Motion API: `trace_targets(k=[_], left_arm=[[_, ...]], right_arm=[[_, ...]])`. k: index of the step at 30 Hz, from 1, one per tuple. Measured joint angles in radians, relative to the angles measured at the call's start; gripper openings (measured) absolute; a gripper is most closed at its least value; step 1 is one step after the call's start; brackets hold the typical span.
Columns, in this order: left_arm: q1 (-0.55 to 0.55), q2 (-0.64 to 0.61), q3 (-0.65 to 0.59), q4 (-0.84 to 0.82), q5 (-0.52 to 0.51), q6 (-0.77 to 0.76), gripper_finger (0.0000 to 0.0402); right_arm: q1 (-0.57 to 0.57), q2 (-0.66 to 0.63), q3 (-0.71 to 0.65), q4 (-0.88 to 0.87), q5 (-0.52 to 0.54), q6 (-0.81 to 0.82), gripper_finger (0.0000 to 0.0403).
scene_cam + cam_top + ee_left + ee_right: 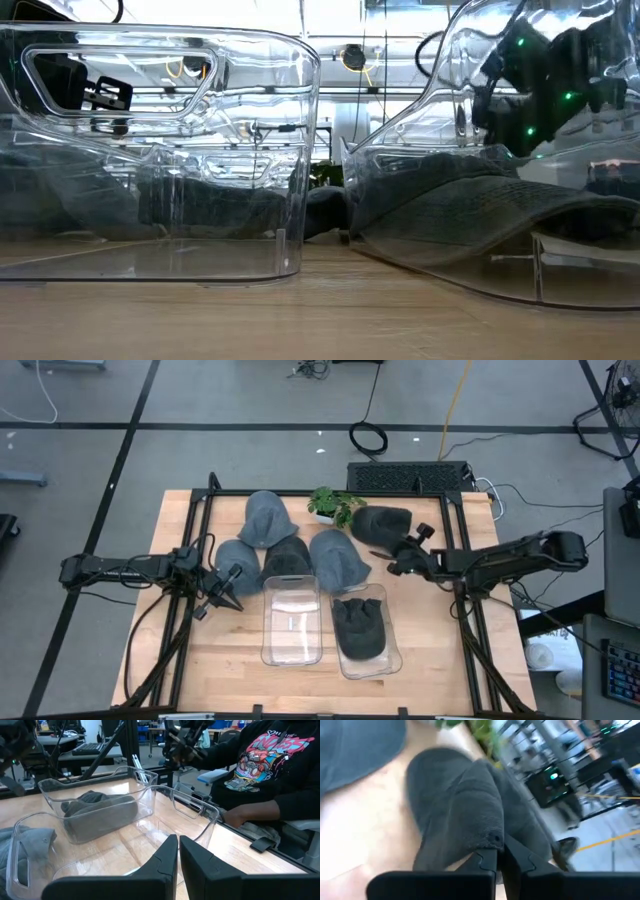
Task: Pick & Place hat
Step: Put the right black cap into the right transparent bin
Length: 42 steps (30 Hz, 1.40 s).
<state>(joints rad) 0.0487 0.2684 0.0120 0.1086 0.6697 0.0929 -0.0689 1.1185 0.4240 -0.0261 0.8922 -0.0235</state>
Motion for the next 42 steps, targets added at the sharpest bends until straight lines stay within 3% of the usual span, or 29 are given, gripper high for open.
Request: trace_targets(k=[6, 14, 20, 25, 30, 34, 42], left_arm=[[0.0, 0.0, 0.0, 0.0, 0.0, 0.0, 0.0026], [0.0, 0.0, 0.0, 0.0, 0.0, 0.0, 0.0026], [0.0, 0.0, 0.0, 0.0, 0.0, 0.0, 0.0026], [0.0, 0.0, 0.0, 0.0, 0.0, 0.0, 0.0026], [0.0, 0.0, 0.0, 0.0, 0.0, 0.0, 0.0026], [0.0, 0.0, 0.0, 0.0, 0.0, 0.0, 0.0026], [0.0, 0.0, 0.0, 0.0, 0.0, 0.0, 0.0026]], right_arm=[[0.064, -0.123, 0.0, -0.002, -0.161, -0.038, 0.0001], [0.089, -0.197, 0.0, -0.019, -0.134, 0.049, 0.0017], [0.087, -0.218, 0.0, -0.048, -0.132, 0.097, 0.0098], [0.036, -0.218, 0.0, -0.092, -0.124, 0.259, 0.0184], [-0.048, -0.217, 0.0, -0.108, -0.371, 0.443, 0.0239], [-0.109, -0.218, 0.0, -0.116, -0.577, 0.502, 0.0256], [-0.212, -0.223, 0.002, -0.168, -0.738, 0.567, 0.0254]])
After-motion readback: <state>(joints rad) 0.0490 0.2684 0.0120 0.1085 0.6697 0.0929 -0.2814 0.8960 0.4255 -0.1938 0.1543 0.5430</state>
